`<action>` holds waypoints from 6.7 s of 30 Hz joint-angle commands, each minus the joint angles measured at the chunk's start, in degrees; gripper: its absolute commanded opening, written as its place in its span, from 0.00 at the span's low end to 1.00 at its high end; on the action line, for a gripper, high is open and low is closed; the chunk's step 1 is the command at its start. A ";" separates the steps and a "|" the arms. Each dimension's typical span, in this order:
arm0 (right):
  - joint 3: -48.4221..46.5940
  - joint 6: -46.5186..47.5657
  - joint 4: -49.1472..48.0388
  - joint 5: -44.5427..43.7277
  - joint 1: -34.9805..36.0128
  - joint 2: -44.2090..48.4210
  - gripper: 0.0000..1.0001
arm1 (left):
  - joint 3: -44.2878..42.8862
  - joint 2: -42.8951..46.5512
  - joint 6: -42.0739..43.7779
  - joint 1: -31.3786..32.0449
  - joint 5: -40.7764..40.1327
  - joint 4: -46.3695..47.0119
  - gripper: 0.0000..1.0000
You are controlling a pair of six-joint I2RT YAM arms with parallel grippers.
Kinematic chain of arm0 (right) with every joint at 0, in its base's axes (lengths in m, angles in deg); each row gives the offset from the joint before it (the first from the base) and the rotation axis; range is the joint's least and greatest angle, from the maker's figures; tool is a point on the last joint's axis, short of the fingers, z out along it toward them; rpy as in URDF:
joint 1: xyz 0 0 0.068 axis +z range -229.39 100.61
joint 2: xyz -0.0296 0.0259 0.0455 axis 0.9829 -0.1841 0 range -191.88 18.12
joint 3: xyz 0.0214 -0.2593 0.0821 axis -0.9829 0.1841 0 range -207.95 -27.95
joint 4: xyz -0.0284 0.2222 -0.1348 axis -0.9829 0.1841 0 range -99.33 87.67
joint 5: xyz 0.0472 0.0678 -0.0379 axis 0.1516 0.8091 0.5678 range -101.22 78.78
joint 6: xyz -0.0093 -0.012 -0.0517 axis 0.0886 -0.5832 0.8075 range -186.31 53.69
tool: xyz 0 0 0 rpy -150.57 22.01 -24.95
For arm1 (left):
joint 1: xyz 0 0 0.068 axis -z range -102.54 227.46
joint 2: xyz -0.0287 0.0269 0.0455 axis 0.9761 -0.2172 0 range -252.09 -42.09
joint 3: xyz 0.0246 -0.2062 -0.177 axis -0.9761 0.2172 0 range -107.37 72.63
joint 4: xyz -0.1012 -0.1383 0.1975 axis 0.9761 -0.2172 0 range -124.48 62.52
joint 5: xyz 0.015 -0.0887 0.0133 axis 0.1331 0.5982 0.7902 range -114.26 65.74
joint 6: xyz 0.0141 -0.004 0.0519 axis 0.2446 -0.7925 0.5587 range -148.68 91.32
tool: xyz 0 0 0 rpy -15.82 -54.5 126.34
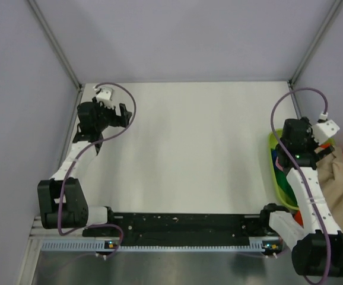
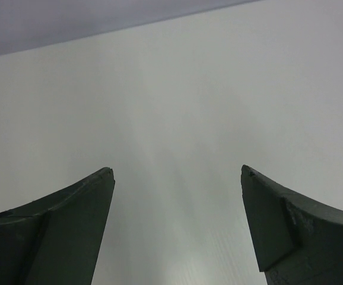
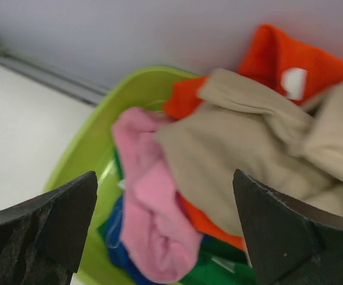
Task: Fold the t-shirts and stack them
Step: Grab crumpled tshirt from bin with the right arm, then move the tshirt to the center of the board, then flatten out the tshirt
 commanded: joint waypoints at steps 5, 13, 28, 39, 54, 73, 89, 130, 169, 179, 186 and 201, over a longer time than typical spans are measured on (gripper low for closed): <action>5.37 -21.39 15.20 -23.67 -8.72 4.50 0.93 | -2.65 2.87 1.54 0.24 6.64 -18.88 0.91; 7.75 -30.62 15.90 -15.85 -21.13 1.07 0.78 | -0.54 8.24 1.98 0.41 8.21 -18.79 0.91; 0.12 4.42 -7.82 17.70 -13.33 6.52 0.00 | -0.10 11.58 4.88 0.41 6.11 -19.14 0.89; -19.91 30.79 -11.26 40.03 23.04 -3.31 0.00 | -3.52 9.74 5.67 -0.29 -2.23 -22.74 0.89; -30.75 22.37 -21.29 57.58 44.52 -24.24 0.00 | -6.42 10.08 6.55 -4.16 -7.08 -26.61 0.91; -28.09 14.99 -4.93 45.51 25.72 -46.03 0.00 | -3.97 3.15 13.76 -3.54 3.91 -28.90 0.88; -34.97 28.76 7.38 34.34 31.84 -41.31 0.98 | -3.88 1.29 18.51 -2.49 7.34 -35.40 0.87; -30.39 21.94 4.66 52.35 55.08 -44.82 0.00 | -0.54 5.96 26.59 8.55 7.09 -46.06 0.84; -39.62 24.39 9.04 59.46 35.03 -23.19 0.00 | -25.49 8.58 27.91 18.87 -17.80 -45.76 0.00; -19.69 18.35 13.27 52.88 33.28 -17.74 0.00 | -22.86 12.37 25.10 17.56 -24.11 -53.95 0.00; -11.06 8.94 5.64 51.02 22.75 -30.02 0.64 | -26.99 13.25 23.69 16.15 -24.23 -53.24 0.00; -12.91 3.05 9.05 26.87 43.89 -23.72 0.77 | -26.99 13.69 21.58 16.06 -12.97 -56.94 0.00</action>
